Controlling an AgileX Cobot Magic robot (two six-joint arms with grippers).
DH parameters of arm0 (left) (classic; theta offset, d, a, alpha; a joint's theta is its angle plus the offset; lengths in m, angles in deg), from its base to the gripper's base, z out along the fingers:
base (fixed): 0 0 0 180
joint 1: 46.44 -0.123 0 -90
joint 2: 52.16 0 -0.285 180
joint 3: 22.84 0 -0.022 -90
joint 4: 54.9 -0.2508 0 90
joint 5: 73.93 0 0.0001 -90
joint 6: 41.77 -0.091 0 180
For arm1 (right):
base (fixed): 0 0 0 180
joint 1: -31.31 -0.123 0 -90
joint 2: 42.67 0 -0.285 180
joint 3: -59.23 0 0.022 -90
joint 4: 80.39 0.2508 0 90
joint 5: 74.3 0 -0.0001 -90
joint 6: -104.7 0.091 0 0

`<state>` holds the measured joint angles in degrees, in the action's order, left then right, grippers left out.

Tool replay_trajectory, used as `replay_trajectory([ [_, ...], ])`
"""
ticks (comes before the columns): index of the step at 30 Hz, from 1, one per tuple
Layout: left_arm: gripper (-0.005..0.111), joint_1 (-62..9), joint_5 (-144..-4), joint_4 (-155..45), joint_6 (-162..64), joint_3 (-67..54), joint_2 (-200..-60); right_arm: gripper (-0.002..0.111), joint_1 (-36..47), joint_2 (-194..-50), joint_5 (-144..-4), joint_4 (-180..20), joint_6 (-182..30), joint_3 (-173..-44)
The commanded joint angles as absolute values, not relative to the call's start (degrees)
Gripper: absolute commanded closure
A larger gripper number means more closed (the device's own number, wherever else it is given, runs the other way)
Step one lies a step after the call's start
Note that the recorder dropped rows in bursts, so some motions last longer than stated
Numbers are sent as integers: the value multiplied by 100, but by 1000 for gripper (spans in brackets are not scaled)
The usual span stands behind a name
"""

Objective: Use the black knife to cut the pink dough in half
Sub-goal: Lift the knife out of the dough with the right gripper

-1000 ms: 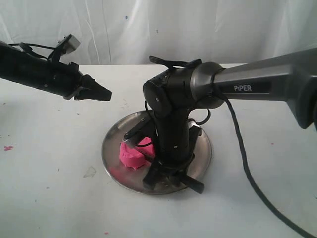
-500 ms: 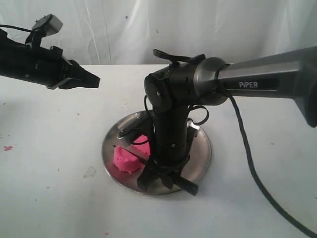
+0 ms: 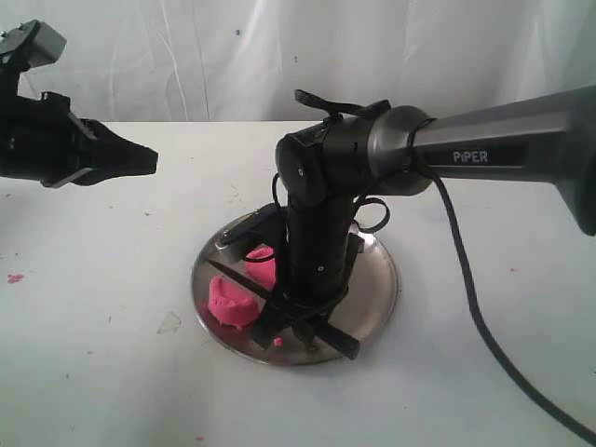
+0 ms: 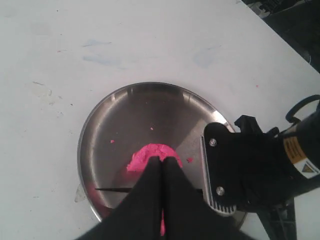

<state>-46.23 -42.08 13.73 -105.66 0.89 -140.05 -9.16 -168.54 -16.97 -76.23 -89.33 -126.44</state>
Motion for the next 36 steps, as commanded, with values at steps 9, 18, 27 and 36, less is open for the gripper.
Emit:
replay_trajectory([
  [9,107,-4629,-4084,1924,-10857,468,-13528,105,-632,-16790,-1762,-8111,-8455,-12675],
  [18,107,-4629,-4071,1936,-10857,468,-13528,105,-462,-16800,-1838,-8125,-8362,-12675],
  [27,107,-4629,-4071,1936,-10857,468,-13528,105,-462,-16120,-2154,-7271,-8597,-12675],
  [36,107,-4629,-4168,1959,-10741,468,-13528,108,-94,-15256,-3400,-5719,-8999,-11574],
])
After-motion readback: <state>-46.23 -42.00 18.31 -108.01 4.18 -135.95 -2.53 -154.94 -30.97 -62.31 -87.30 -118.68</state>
